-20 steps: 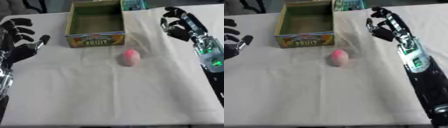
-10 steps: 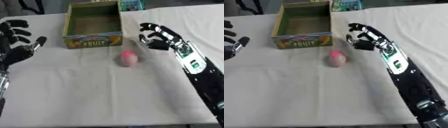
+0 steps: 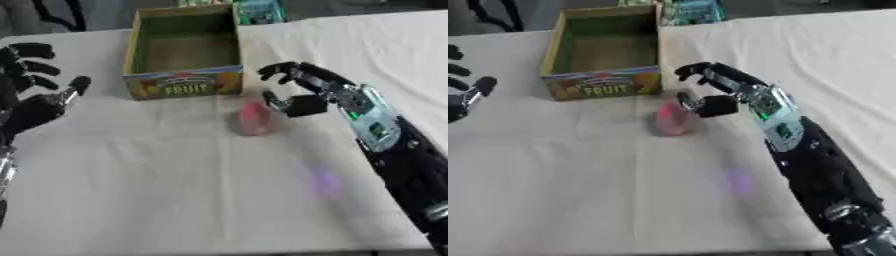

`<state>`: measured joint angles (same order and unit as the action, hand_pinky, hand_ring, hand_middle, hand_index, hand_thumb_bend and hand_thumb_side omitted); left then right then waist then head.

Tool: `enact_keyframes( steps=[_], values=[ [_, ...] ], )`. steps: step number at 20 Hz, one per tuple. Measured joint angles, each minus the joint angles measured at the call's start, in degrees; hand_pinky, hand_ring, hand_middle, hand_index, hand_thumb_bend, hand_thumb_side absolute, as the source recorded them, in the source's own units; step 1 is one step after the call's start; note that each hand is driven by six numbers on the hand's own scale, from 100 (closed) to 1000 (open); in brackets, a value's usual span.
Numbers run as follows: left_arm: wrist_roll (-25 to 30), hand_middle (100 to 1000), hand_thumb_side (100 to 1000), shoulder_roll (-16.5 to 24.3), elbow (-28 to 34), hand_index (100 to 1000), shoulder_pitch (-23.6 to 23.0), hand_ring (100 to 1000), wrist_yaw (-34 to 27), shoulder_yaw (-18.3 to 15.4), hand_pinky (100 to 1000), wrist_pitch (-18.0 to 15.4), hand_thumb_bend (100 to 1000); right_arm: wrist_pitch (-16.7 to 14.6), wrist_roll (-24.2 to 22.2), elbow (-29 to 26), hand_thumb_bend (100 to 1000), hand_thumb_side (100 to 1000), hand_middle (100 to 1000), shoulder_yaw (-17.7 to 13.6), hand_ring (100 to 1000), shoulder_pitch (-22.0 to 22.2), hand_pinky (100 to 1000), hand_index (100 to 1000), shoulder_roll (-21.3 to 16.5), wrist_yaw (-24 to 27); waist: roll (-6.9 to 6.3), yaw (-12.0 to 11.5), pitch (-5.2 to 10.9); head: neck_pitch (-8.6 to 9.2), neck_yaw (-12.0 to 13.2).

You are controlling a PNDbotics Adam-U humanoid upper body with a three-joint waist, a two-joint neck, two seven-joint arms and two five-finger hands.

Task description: Pick up objects on the table and place them in the box.

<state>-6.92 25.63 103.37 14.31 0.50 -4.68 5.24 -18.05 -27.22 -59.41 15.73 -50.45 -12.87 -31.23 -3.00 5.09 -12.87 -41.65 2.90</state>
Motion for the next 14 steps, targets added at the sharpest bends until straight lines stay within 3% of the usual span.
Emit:
enact_keyframes(
  steps=[4,9,12,13,14],
  values=[
    [0.0,634,100,0.0,0.0,711,0.0,600,0.0,0.0,511,0.0,598,-2.6,-2.8,0.0,100,505,817,1.1,967,0.1,881,925,0.1,-3.2,0.01,0.0,0.00,0.01,-0.1],
    [0.0,634,100,0.0,0.0,711,0.0,600,0.0,0.0,511,0.0,597,-5.6,-5.7,0.1,100,372,810,1.6,964,0.1,885,917,0.4,-8.2,0.13,-0.1,0.00,0.28,-0.3],
    [0.0,634,100,0.0,0.0,710,0.0,600,0.0,0.0,511,0.0,598,-6.7,-6.1,0.4,100,219,719,1.3,943,0.1,875,843,0.5,-10.0,0.13,-0.1,0.00,0.41,-0.5],
    [0.0,634,100,0.0,0.0,710,0.0,600,0.0,0.0,511,0.0,598,-6.9,-6.0,0.5,100,100,620,1.2,921,0.1,860,764,0.5,-10.3,0.13,-0.1,0.00,0.42,-0.5],
    [0.0,634,100,0.0,0.0,710,0.0,600,0.0,0.0,511,0.0,599,-7.1,-5.7,0.5,100,100,548,0.9,899,0.0,845,682,0.5,-10.5,0.14,-0.1,0.00,0.42,-0.5]
  ],
)
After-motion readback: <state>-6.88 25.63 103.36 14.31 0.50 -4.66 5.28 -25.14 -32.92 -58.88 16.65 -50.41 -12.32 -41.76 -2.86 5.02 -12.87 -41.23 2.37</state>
